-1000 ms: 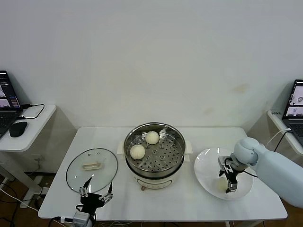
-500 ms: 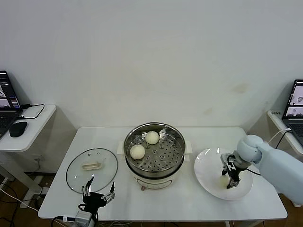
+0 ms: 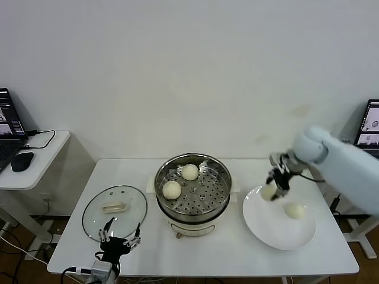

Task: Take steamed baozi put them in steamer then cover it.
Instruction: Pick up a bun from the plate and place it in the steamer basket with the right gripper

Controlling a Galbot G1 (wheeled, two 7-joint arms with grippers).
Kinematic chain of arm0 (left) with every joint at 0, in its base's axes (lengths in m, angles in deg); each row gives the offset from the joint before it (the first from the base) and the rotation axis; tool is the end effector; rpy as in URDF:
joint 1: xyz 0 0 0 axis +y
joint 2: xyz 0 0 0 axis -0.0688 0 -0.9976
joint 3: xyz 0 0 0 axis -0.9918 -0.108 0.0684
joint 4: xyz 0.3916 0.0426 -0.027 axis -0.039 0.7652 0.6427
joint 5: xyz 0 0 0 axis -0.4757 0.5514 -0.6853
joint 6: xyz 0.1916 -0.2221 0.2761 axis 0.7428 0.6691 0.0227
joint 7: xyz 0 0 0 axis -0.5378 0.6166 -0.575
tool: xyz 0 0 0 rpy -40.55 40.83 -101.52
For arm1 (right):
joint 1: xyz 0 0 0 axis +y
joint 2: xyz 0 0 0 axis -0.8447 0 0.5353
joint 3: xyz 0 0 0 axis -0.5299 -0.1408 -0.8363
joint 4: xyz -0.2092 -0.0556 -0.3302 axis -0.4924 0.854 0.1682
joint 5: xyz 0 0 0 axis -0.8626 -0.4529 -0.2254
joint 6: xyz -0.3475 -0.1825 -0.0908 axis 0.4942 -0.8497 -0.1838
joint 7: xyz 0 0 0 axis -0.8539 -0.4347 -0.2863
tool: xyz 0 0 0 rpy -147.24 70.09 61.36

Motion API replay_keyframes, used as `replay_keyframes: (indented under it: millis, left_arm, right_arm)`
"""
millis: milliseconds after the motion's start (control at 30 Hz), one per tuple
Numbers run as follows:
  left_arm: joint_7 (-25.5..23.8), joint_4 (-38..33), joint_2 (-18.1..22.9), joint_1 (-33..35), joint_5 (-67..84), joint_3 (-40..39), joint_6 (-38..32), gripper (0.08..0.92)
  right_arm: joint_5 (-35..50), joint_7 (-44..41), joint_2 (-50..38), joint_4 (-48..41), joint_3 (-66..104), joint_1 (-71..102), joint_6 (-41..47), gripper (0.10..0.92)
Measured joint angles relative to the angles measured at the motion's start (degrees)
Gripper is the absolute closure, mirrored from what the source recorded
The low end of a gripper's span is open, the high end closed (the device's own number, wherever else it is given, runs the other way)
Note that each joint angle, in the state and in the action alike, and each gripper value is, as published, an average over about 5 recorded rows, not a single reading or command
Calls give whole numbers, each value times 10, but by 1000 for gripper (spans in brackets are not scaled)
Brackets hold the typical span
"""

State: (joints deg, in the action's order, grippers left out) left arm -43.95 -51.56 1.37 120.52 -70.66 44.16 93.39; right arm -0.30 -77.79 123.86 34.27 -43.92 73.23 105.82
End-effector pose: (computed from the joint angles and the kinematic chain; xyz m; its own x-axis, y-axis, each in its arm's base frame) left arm 0.1791 0.0433 -0.3529 -0.9579 0.0075 0.2869 0.0873 0.9599 0.2663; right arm 0.6049 -0.0957 -0.0578 -0.1542 -0.1961 0.9684 -0.9732 -0.1392 -0.1832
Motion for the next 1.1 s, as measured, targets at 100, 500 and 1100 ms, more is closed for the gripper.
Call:
replay_keyframes:
  millis: [100, 500, 1100]
  left_arm:
    - [2, -5, 0, 2, 0, 1, 0, 177]
    - [7, -28, 7, 15, -2, 2, -1, 177]
    - [12, -68, 20, 41, -11, 0, -5, 177]
  right_arm:
    - [32, -7, 32, -14, -21, -45, -11, 425]
    - [117, -21, 159, -92, -79, -124, -199, 424]
    - [13, -1, 244, -77, -127, -118, -484, 423]
